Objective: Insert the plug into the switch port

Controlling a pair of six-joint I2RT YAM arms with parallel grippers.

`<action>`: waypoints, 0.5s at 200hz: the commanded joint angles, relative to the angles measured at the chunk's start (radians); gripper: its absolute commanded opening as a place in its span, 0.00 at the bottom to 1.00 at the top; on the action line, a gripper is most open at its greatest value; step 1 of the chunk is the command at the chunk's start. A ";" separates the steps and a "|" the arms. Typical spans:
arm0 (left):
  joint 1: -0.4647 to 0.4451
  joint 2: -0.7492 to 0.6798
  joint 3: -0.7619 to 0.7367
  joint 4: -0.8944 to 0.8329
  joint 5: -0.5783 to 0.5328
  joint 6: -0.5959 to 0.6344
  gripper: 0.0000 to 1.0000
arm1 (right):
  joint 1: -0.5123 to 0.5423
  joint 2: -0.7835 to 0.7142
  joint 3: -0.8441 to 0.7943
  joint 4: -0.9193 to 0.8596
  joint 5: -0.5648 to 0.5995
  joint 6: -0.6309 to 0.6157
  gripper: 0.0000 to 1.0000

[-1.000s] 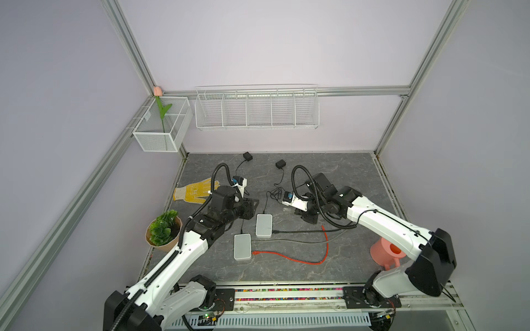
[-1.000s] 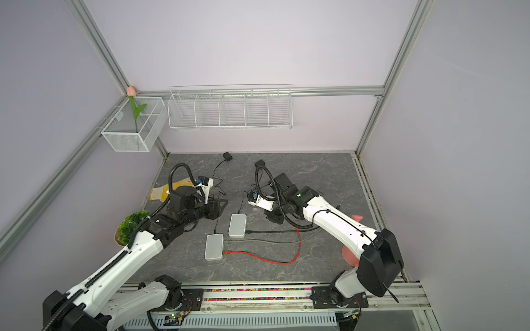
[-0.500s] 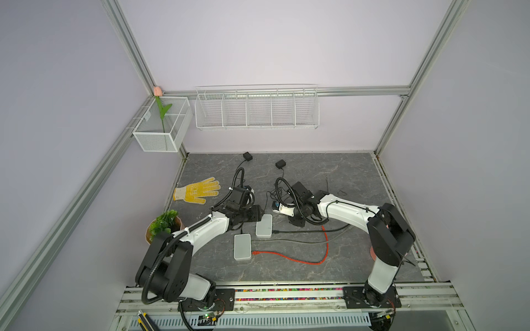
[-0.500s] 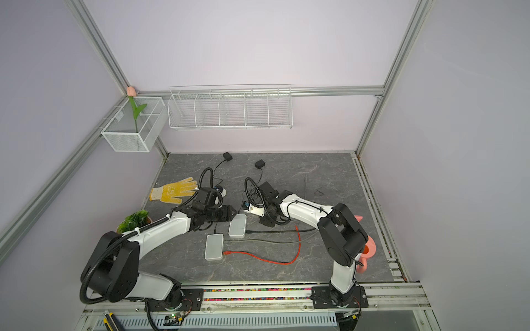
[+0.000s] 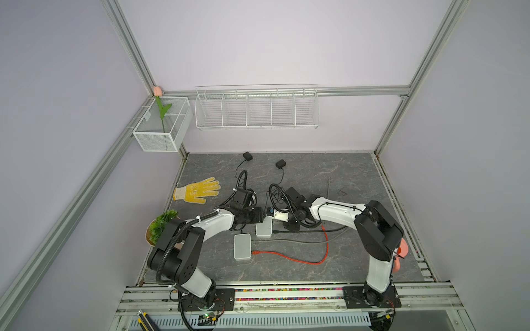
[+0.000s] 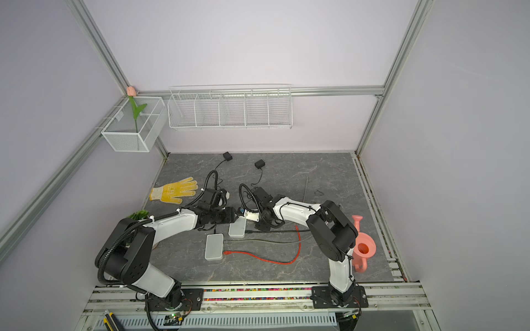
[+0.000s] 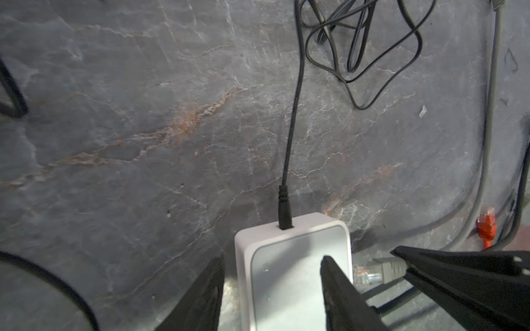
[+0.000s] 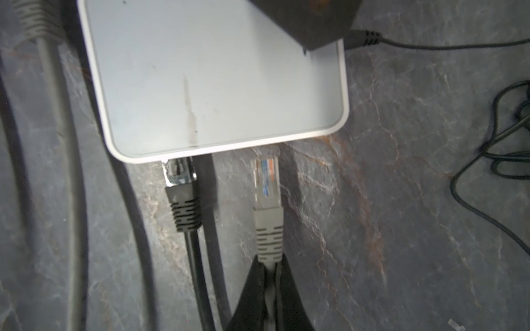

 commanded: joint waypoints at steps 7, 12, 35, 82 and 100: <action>0.006 0.020 -0.008 0.034 0.031 -0.012 0.53 | 0.005 0.012 -0.006 0.030 -0.036 -0.007 0.07; 0.006 0.022 -0.007 0.035 0.035 -0.009 0.52 | 0.005 0.015 -0.005 0.031 -0.038 -0.005 0.07; 0.005 0.031 -0.009 0.042 0.050 -0.011 0.48 | 0.008 0.029 0.000 0.037 -0.042 -0.003 0.07; 0.005 0.045 -0.012 0.075 0.067 -0.015 0.45 | 0.008 0.048 0.013 0.042 0.010 0.009 0.07; 0.006 0.053 -0.009 0.079 0.070 -0.015 0.45 | 0.008 0.055 0.021 0.037 0.029 0.015 0.07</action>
